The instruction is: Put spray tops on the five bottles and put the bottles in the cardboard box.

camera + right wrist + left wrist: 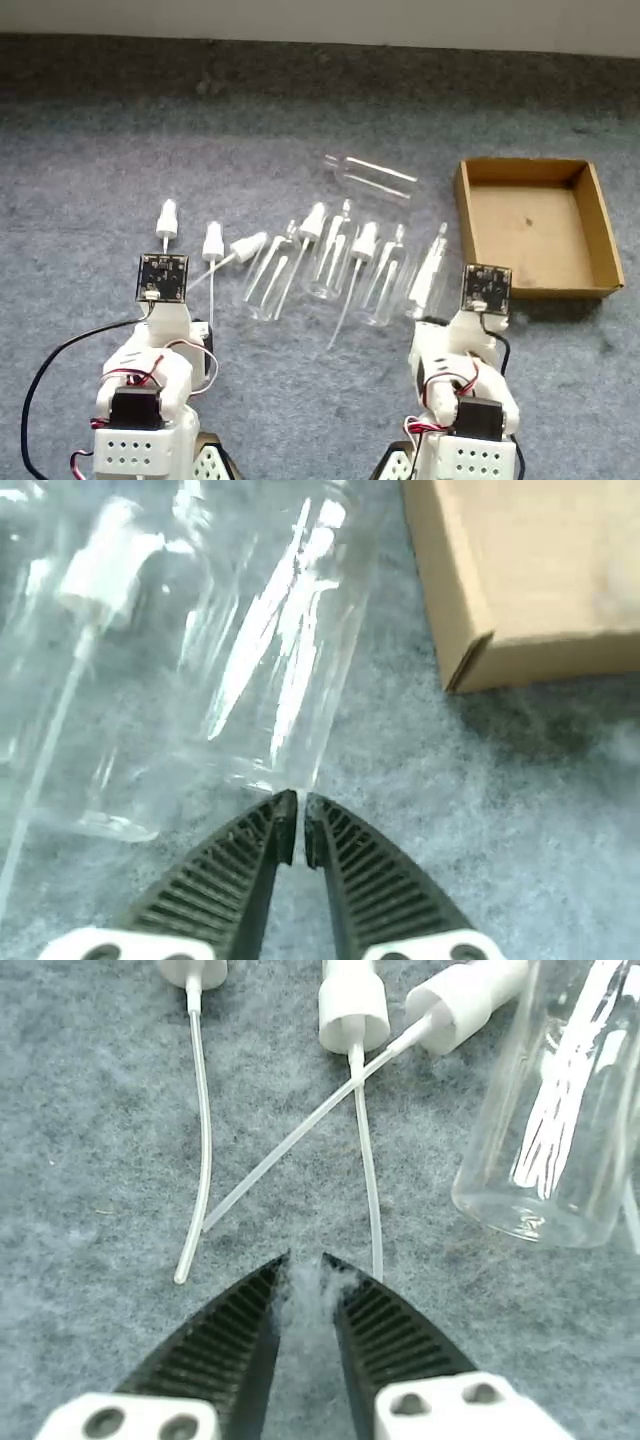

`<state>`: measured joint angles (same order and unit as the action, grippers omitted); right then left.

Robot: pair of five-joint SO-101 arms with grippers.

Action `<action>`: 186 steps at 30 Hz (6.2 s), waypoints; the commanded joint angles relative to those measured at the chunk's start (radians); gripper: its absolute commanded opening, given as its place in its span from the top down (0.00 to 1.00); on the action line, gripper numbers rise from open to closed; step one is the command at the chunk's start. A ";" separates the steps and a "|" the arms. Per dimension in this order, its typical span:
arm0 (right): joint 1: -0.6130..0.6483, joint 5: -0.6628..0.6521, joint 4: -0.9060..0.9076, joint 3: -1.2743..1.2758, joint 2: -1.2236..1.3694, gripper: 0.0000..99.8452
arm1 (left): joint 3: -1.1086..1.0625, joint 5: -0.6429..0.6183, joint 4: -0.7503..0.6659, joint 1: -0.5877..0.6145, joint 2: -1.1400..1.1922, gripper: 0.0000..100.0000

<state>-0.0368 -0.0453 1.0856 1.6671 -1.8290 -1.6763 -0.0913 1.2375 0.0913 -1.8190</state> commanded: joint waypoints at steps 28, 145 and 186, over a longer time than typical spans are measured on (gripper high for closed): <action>-0.142 -0.489 0.213 -0.426 0.059 0.98 | -0.019 0.006 0.002 -0.013 -0.005 0.99; 0.131 -0.299 0.291 -1.890 2.312 0.73 | -0.019 0.008 -0.003 -0.012 -0.005 0.99; 0.174 -0.186 0.239 -1.836 2.333 0.69 | -0.019 0.008 -0.003 -0.010 -0.005 0.99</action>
<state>0.1274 -0.2202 1.3188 -0.1619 0.5217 -1.6763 -0.0913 1.2375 0.0913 -1.8190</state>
